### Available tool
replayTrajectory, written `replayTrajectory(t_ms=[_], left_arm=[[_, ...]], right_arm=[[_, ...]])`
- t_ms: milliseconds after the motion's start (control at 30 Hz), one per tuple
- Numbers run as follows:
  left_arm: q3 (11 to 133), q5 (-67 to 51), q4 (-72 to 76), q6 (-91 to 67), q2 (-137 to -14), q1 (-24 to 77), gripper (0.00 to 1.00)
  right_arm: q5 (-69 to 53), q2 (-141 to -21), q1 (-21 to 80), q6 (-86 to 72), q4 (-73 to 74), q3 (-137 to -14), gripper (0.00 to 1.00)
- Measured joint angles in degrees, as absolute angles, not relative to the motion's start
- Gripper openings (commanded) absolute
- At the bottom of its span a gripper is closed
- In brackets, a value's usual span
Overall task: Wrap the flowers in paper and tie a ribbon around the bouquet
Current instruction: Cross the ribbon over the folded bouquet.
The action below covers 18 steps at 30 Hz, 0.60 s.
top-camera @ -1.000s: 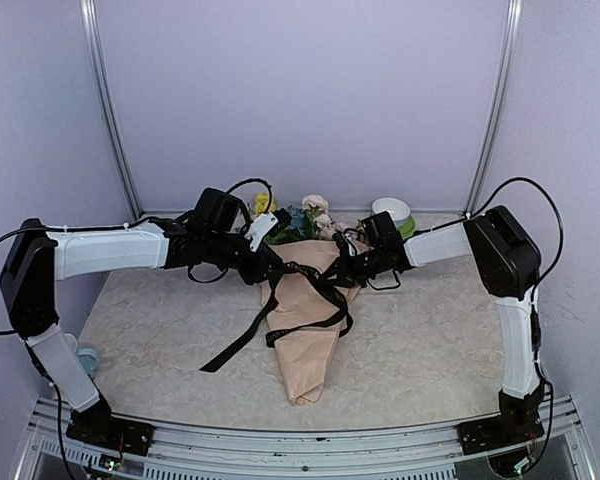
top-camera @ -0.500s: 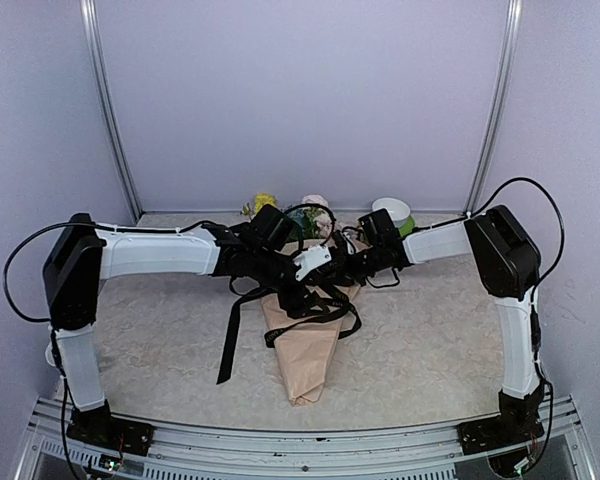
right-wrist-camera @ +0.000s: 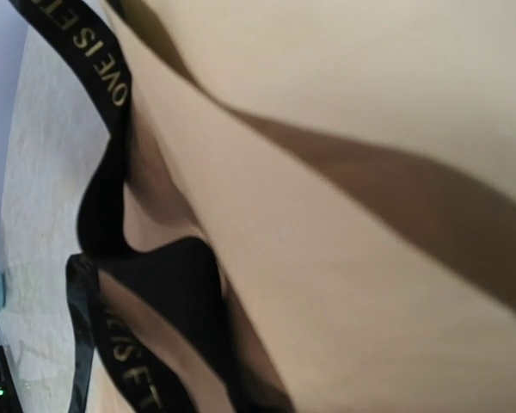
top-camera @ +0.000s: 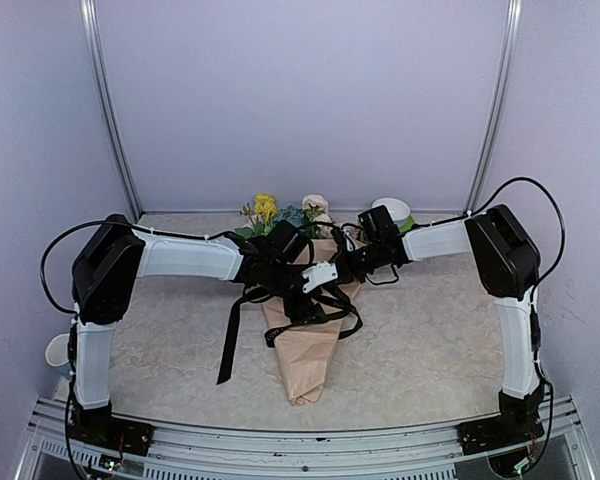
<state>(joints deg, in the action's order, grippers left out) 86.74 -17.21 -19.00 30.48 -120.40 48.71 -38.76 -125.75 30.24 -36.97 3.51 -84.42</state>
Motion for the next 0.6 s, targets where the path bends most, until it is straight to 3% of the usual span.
replayTrajectory(t_ms=[100,133,433,500,567,600], left_arm=[[87.2,-15.4,-17.5,30.2,-121.5,47.6,0.52],[87.4,-14.5,-17.3,30.2,-121.8,47.3,0.51],[95.0,-8.2,-20.1,32.0,-128.3,46.7,0.49],[95.2,-7.5,-20.3,32.9,-128.4,46.7,0.32],[96.1,-6.5,-20.6,33.6,-129.0,46.9,0.04],[96.7,-5.8,-20.6,33.9,-129.4,46.9,0.0]], right_arm=[[-38.8,-125.8,30.2,-36.9,3.5,-84.4,0.0],[-38.8,-125.8,30.2,-36.9,3.5,-84.4,0.0],[-38.0,-125.8,29.9,-36.5,3.9,-83.2,0.0],[-38.0,-125.8,29.9,-36.4,3.9,-83.0,0.0],[-37.9,-125.8,29.9,-36.3,4.0,-82.7,0.0],[-37.7,-125.8,29.9,-36.3,4.0,-82.6,0.0]])
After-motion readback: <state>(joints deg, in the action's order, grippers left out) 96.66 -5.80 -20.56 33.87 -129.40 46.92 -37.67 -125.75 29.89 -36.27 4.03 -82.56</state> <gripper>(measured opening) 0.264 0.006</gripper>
